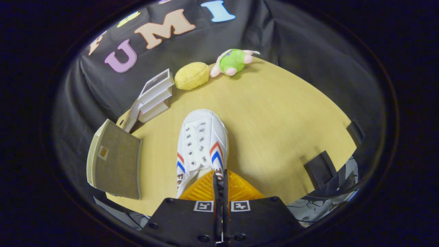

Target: Open the storage box then place both shoes into the box .Put the left shoe in first, then the right shoe, with the right side of both shoes facing outward in a uniform manner.

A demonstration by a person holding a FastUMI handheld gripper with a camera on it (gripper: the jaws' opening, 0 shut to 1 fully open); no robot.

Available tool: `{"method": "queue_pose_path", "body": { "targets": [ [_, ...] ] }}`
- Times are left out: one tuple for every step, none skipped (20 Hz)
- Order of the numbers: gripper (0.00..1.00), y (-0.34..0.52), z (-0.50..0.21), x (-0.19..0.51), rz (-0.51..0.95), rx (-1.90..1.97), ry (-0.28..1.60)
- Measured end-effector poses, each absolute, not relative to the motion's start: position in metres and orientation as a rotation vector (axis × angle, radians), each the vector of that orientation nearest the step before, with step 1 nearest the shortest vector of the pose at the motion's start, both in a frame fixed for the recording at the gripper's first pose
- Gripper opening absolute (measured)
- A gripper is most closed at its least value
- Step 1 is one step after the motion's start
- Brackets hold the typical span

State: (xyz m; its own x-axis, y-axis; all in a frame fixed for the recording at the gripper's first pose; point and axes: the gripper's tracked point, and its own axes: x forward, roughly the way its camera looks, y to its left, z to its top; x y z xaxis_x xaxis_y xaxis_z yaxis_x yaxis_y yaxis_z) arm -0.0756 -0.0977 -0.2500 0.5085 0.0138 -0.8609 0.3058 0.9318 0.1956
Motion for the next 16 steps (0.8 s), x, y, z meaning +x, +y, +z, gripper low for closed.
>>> {"method": "queue_pose_path", "body": {
  "targets": [
    [0.04,-0.091,-0.244,-0.074,-0.171,0.343,1.027],
    [0.04,-0.085,-0.238,-0.073,-0.167,0.342,1.019],
    [0.04,-0.078,-0.231,-0.073,-0.163,0.344,1.017],
    [0.04,-0.070,-0.225,-0.071,-0.160,0.348,1.016],
    [0.04,-0.062,-0.218,-0.070,-0.161,0.356,1.010],
    [0.04,-0.054,-0.212,-0.069,-0.155,0.359,1.008],
    [0.04,-0.046,-0.206,-0.064,-0.155,0.363,1.001],
    [0.04,-0.037,-0.201,-0.061,-0.151,0.365,0.992],
    [0.04,-0.026,-0.195,-0.057,-0.144,0.368,0.984],
    [0.04,-0.015,-0.191,-0.055,-0.132,0.369,0.982],
    [0.04,-0.003,-0.185,-0.052,-0.123,0.370,0.972],
    [0.04,0.007,-0.180,-0.050,-0.111,0.368,0.970],
    [0.04,0.017,-0.175,-0.048,-0.101,0.369,0.965],
    [0.04,0.027,-0.172,-0.045,-0.092,0.368,0.962],
    [0.04,0.037,-0.168,-0.043,-0.084,0.366,0.963],
    [0.04,0.046,-0.164,-0.040,-0.082,0.370,0.960]
  ]
}}
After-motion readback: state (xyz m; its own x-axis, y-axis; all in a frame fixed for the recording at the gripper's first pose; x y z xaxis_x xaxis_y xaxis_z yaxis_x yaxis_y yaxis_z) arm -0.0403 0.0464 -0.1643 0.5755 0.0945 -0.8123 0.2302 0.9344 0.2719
